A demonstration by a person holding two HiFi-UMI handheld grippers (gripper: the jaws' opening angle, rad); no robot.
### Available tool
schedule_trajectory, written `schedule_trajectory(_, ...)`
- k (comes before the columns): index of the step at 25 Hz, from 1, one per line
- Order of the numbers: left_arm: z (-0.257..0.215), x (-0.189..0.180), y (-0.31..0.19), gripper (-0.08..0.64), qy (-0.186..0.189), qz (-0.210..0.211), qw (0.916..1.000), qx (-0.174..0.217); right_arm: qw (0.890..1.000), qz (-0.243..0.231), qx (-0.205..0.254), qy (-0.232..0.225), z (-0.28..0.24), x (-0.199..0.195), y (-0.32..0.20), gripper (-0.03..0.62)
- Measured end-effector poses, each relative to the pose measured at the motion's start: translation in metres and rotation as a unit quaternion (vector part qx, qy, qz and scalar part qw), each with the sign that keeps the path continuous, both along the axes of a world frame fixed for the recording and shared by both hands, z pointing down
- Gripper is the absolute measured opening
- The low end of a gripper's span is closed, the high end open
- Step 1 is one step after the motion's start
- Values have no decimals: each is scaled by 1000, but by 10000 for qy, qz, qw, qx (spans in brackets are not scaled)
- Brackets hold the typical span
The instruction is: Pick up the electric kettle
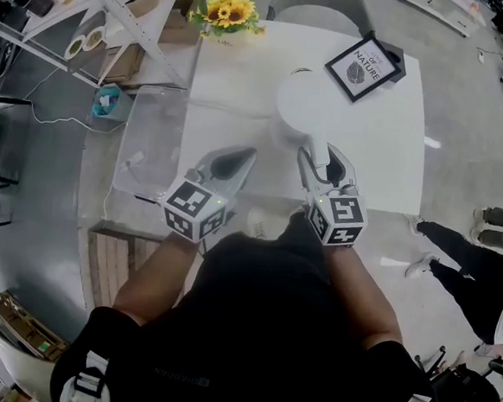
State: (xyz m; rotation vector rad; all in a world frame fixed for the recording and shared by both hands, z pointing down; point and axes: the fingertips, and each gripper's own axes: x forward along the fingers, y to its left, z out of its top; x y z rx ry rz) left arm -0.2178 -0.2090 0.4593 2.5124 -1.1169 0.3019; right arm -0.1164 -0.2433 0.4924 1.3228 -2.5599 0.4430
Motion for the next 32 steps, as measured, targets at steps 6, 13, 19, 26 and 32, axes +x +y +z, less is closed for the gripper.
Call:
schedule_trajectory(6,-2,-9,-4,3,0,-25,10000,5,9995,89,108,287,2,3,-9,179)
schedule_trajectory(13,-4,-9,-9,3,80,-11,10000,29,9989,138,61,437,3,13,-22,146)
schedule_trajectory(19,-4,-10,-14,3,100,-42,9999,23,9984,-14,157,543,2,13,-25,137)
schedule_trajectory(26,-7,-8,-20,3,94,-48,9999,71,9986,8,175,505,-4,14,-32,133)
schedule_trajectory(32,-7,-10,-23,3,65,-126,9999,71,9993,77,180,312,-10,18,-41,132)
